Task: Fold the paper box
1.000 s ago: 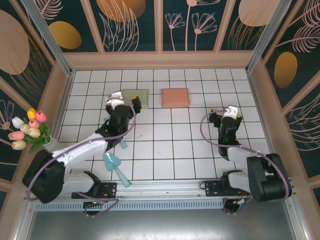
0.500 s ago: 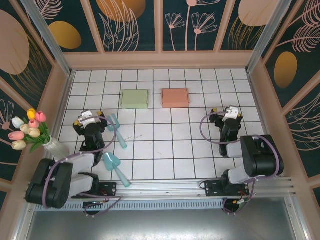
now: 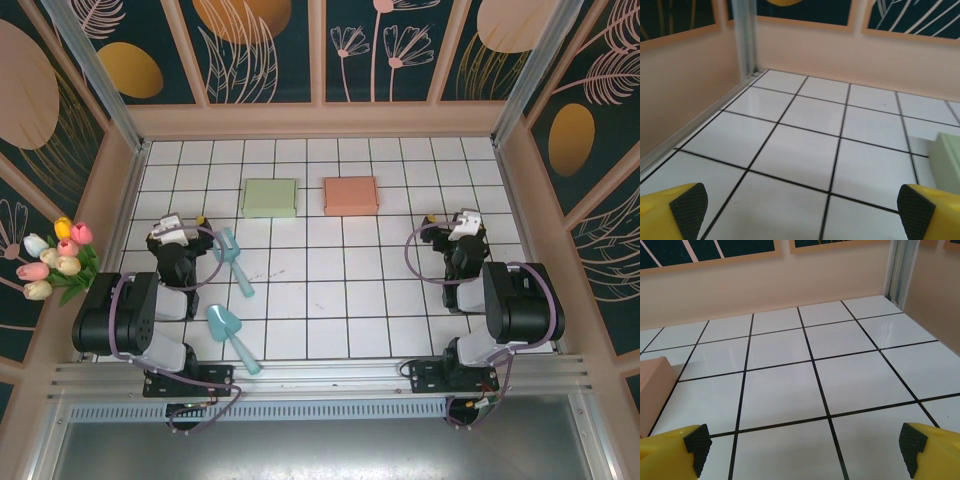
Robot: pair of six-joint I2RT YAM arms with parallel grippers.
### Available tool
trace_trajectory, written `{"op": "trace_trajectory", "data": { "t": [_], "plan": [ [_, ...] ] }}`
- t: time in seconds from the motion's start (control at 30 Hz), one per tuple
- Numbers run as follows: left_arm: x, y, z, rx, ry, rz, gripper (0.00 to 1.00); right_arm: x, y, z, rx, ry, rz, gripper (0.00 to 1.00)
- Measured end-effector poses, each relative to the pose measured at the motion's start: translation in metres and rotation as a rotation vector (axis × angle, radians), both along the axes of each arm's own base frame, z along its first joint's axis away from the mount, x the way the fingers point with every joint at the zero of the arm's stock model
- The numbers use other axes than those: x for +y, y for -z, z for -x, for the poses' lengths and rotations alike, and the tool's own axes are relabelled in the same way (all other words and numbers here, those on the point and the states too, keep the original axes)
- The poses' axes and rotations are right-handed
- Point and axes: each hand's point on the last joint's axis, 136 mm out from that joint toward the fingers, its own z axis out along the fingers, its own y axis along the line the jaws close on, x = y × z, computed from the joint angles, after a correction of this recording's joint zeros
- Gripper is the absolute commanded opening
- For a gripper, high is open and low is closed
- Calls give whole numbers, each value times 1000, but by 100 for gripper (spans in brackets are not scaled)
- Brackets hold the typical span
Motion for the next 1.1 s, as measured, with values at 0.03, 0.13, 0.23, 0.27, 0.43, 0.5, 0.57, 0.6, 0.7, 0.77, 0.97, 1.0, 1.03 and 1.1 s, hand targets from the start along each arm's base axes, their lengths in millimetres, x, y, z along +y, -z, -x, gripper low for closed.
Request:
{"op": "trace_trajectory", "data": {
  "t": [0.03,0.13,0.23,0.27,0.43,0.5,0.57,0.6,0.7,0.77,0.97,1.0,1.03,1.1],
  "plan": [
    [-2,-2,-1,-7,12,-1,99,0,0,0,0,0,0,99],
    [-6,-4,-3,-13,33,-5,99,1,0,0,0,-3,-1,99],
    [-11,-6,-5,-13,58,-22,99,1,0,0,-1,-6,-2,99],
    [-14,-7,-6,-14,68,-28,99,1,-1,-1,-2,-7,-2,99],
    [-19,-7,-8,-13,90,-42,99,1,-1,-1,-2,-6,-4,99],
    [-19,-7,-8,-13,94,-43,99,1,-1,-1,-2,-6,-4,99],
    [-20,-7,-8,-13,98,-44,99,1,-1,-1,-2,-6,-4,99],
    [-20,-7,-8,-12,98,-44,99,1,-1,-1,-2,-6,-4,99],
    [-20,-7,-8,-12,98,-44,99,1,-1,-1,-2,-6,-4,99],
    [-20,-7,-8,-12,98,-44,99,1,-1,-1,-2,-6,-4,99],
    [-20,-8,-8,-13,101,-44,99,1,-1,-1,-2,-6,-4,99],
    [-21,-8,-9,-12,102,-44,99,1,-1,-1,-2,-6,-4,99],
    [-21,-8,-10,-12,106,-43,99,1,-1,-1,-2,-6,-4,99],
    [-22,-10,-12,-14,116,-41,99,1,-1,-1,-2,-6,-4,99]
  ]
}}
